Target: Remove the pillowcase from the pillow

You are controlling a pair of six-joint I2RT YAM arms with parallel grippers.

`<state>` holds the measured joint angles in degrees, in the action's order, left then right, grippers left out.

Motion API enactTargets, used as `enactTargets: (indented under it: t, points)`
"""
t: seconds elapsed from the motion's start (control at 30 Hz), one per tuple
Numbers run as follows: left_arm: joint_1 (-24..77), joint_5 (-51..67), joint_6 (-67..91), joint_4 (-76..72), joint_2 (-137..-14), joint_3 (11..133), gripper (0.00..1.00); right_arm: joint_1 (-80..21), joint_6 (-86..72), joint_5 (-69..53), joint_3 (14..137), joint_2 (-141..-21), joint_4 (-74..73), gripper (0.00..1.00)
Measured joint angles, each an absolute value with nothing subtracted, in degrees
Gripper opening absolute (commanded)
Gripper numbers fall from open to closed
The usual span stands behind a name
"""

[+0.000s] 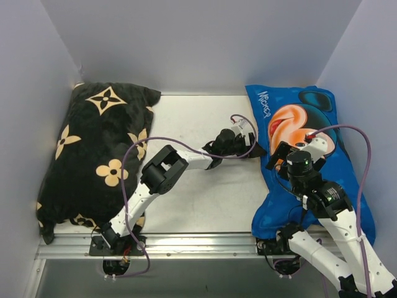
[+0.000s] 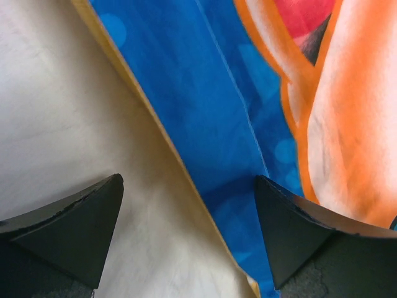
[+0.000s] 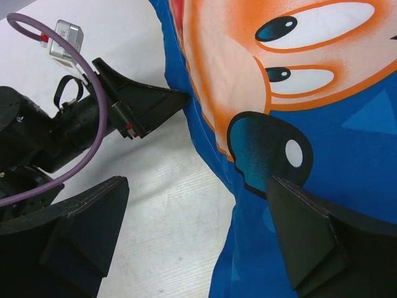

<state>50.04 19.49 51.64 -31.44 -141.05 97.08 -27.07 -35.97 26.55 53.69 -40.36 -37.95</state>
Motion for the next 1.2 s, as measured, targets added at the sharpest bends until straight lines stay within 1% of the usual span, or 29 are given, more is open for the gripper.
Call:
enactTargets:
  t: [0.07,0.17,0.2,0.23,0.3,0.33,0.4,0.43,0.5,0.6,0.73,0.87,1.07,1.2]
  points:
    - [50.3,19.6,53.8,-33.2,-143.3,99.9,0.89,-27.1,-36.0,26.5,53.7,-40.1,-38.0,1.0]
    - [50.9,19.6,56.4,-34.8,-145.7,104.2,0.79,-27.1,-36.0,26.6,53.7,-39.8,-38.1,1.0]
    - [51.2,19.6,57.0,-35.4,-146.3,105.5,0.68,-27.1,-36.0,26.6,53.7,-39.7,-38.1,1.0]
    - [51.4,19.5,58.0,-35.9,-146.8,106.6,0.62,-27.1,-36.0,26.6,53.7,-39.7,-38.2,1.0]
    - [51.8,19.4,59.0,-37.2,-147.2,107.7,0.39,-27.1,-36.0,26.6,53.7,-39.6,-38.3,1.0]
    - [52.0,19.2,59.6,-37.7,-147.2,107.8,0.2,-27.1,-36.0,26.6,53.7,-39.6,-38.4,1.0]
    - [52.2,18.8,59.8,-38.5,-147.2,107.8,0.03,-27.1,-36.0,26.6,53.7,-39.6,-38.5,1.0]
    - [52.3,18.7,59.8,-38.7,-147.1,107.6,0.0,-27.1,-36.0,26.7,53.7,-39.6,-38.5,1.0]
    - [52.3,18.0,59.2,-40.3,-146.0,105.0,0.0,-27.1,-36.0,27.0,53.7,-39.6,-38.7,1.0]
    - [52.4,14.8,57.1,-41.6,-139.6,94.2,0.0,-27.1,-36.0,28.1,53.7,-39.6,-38.9,0.99]
    - [52.5,10.0,51.9,-41.1,-125.1,77.7,0.0,-27.1,-36.7,30.3,53.7,-41.1,-39.0,0.99]
    - [53.8,4.9,46.1,-39.1,-109.4,67.0,0.0,-27.0,-37.6,31.6,55.1,-45.9,-39.7,0.99]
    - [57.5,-4.4,37.7,-32.7,-90.0,58.6,0.0,-27.0,-37.5,32.5,60.9,-55.7,-39.3,0.99]
    - [61.4,-10.0,32.3,-26.0,-84.4,59.4,0.0,-27.1,-36.2,31.5,65.3,-59.9,-38.0,0.99]
